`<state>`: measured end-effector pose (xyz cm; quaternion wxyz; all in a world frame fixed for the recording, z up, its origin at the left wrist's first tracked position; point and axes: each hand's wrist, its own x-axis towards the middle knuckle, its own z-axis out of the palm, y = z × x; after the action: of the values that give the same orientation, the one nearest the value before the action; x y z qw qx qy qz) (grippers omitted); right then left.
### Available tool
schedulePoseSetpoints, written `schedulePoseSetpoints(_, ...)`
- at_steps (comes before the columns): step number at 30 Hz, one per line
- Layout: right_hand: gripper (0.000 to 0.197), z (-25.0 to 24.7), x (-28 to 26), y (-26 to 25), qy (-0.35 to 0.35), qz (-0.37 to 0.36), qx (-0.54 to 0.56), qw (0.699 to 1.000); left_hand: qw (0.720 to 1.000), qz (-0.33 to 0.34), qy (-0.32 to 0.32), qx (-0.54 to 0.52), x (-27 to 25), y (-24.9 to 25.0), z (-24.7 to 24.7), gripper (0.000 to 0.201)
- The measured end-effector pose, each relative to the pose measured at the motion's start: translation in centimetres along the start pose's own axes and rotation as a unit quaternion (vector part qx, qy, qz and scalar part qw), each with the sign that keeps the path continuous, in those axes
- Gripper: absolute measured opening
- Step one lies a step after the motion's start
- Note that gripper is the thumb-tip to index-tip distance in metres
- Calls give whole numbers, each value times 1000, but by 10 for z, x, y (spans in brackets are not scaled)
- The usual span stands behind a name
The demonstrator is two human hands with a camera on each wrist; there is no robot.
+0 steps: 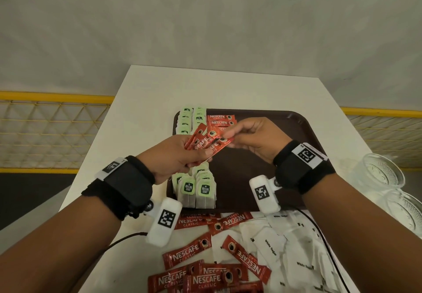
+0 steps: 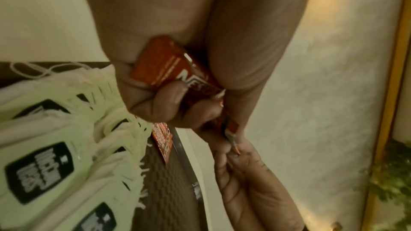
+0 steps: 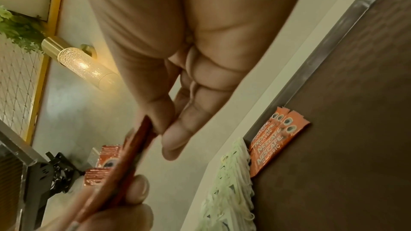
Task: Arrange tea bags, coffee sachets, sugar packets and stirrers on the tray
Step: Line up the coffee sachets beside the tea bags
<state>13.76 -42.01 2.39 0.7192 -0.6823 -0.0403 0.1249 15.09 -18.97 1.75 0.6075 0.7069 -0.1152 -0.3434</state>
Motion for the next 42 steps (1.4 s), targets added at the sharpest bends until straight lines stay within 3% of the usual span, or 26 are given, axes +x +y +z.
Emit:
schedulePoseSetpoints(5, 17, 3, 1, -1, 42, 56, 1, 998, 994, 44, 80, 53, 5, -4, -1, 13)
schedulePoseSetpoints(10, 8, -2, -3, 8, 40, 78, -57, 994, 993, 55, 89, 61, 3, -8, -6, 30)
schedulePoseSetpoints(15, 6, -10, -3, 18, 39, 113, -34, 992, 993, 54, 93, 43, 3, -7, -2, 22)
schedulePoseSetpoints(20, 9, -33, 1, 33, 175, 195, 27, 965, 990, 22, 139, 31, 3, -10, -10, 33)
schedulePoseSetpoints(24, 9, -38, 8, 41, 259, 276, -14, 926, 989, 15, 149, 13, 4, -10, -9, 27)
schedulePoseSetpoints(33, 17, -15, 34, 32, 254, 354, -192, 879, 993, 7, 121, 9, 2, -8, 1, 23)
schedulePoseSetpoints(42, 23, -19, 38, 31, 263, 357, -237, 865, 993, -23, 113, -37, -1, -5, 0, 22)
